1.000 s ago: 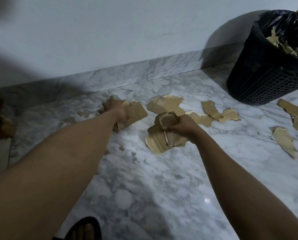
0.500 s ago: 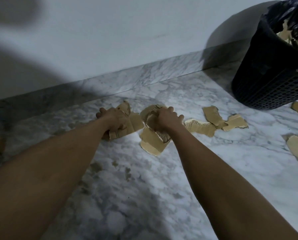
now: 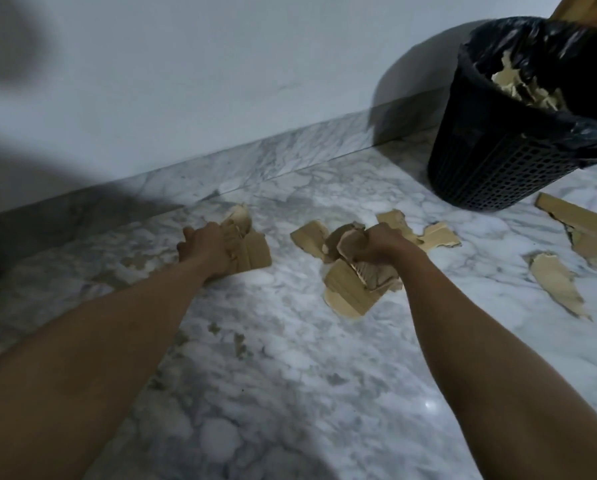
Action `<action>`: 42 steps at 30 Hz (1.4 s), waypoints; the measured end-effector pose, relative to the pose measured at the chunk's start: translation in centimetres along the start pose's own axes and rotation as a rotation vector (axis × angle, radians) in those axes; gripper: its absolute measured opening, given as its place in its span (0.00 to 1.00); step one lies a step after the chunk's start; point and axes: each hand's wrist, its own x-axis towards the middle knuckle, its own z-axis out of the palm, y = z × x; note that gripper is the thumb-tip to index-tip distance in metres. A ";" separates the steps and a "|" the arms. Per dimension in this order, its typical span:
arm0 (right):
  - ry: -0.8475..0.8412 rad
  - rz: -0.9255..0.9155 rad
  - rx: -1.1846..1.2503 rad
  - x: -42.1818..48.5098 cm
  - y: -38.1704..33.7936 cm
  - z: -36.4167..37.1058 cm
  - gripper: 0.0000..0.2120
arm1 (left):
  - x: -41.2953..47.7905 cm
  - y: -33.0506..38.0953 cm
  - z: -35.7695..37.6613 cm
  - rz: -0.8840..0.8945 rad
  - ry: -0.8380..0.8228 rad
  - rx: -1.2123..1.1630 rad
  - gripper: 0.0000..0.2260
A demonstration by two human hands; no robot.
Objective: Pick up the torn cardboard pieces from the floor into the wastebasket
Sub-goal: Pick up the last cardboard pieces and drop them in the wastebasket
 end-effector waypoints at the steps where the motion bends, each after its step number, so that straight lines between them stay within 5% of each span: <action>1: -0.010 -0.002 -0.068 0.0 0.3 0.0 0.32 | -0.2 0.0 0.0 0.025 0.007 -0.009 0.16; 6: 0.000 -0.024 -0.146 -1.7 0.4 2.5 0.39 | -0.1 0.2 -0.5 -0.037 -0.007 -0.225 0.15; 11: -0.046 0.011 0.028 -2.8 0.8 4.8 0.45 | -0.9 6.3 -0.2 0.174 -0.085 -0.590 0.21; 15: -0.138 0.034 0.100 -3.8 2.8 4.0 0.37 | -2.7 12.2 2.2 0.237 -0.332 -0.412 0.34; 20: -0.083 0.295 0.479 -4.8 10.4 0.5 0.27 | -3.1 14.8 3.8 0.159 -0.397 -0.197 0.45; 23: -0.013 0.338 0.849 -4.5 12.7 -2.2 0.07 | -3.3 16.0 3.2 0.097 -0.378 -0.074 0.46; 25: 0.092 0.398 0.948 -2.5 13.3 -3.7 0.16 | -3.3 16.1 3.5 0.065 -0.305 -0.026 0.43; 27: 0.189 0.462 0.801 -0.1 13.5 -4.1 0.43 | -3.4 16.1 4.0 0.060 -0.233 -0.042 0.38; 28: 0.247 0.465 0.684 0.2 13.1 -4.2 0.47 | -3.4 16.2 4.2 0.080 -0.214 -0.065 0.35; 33: 0.288 0.390 0.547 0.8 12.2 -4.5 0.41 | -3.9 18.5 3.6 0.299 -0.189 -0.127 0.27; 37: 0.216 0.223 0.521 -0.7 14.3 -5.2 0.29 | -4.0 24.3 2.6 0.446 -0.377 -0.255 0.38; 42: 0.152 0.138 0.593 -4.0 20.1 -7.9 0.27 | -4.2 30.2 5.1 0.512 -0.518 0.105 0.52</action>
